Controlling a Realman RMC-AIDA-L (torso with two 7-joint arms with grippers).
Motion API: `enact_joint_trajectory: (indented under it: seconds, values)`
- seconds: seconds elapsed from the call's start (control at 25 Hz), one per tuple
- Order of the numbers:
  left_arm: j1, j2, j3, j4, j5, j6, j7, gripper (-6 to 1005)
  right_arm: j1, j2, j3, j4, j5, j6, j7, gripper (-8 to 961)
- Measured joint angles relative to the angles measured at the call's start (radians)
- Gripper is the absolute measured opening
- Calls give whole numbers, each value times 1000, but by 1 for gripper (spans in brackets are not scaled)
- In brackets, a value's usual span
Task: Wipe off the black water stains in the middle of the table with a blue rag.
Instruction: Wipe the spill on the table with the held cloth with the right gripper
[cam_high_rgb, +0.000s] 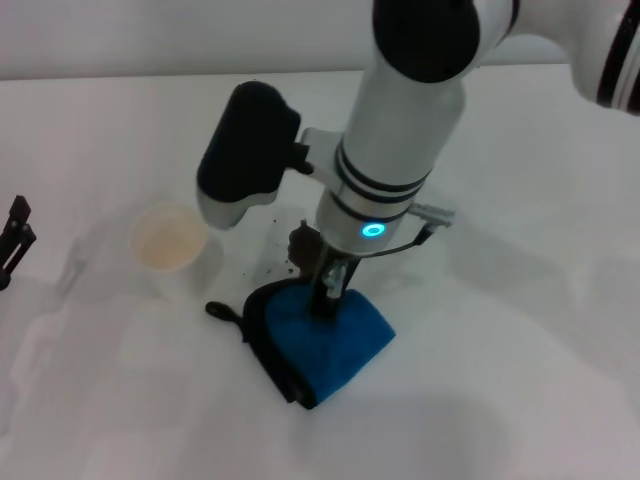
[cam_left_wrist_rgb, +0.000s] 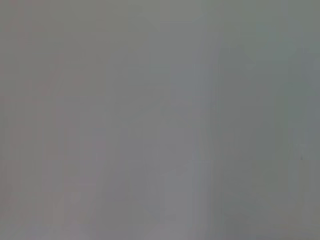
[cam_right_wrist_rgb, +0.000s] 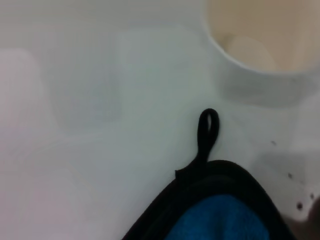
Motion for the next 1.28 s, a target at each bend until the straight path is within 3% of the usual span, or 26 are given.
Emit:
enact_joint_trajectory:
  seconds: [0.48,0.88,1.28]
  values:
    - [-7,-2,0,0,0,-1,1,887,100,0,-23,183,-2,-123,-4,36]
    - [-1,-3,0,1,-4,-1,1,888,150,-1,35,334,-92,-204,0,37]
    - [-3,-2,0,1,-2,-7,1,888,152,0,85,336,-148,-202,6,37]
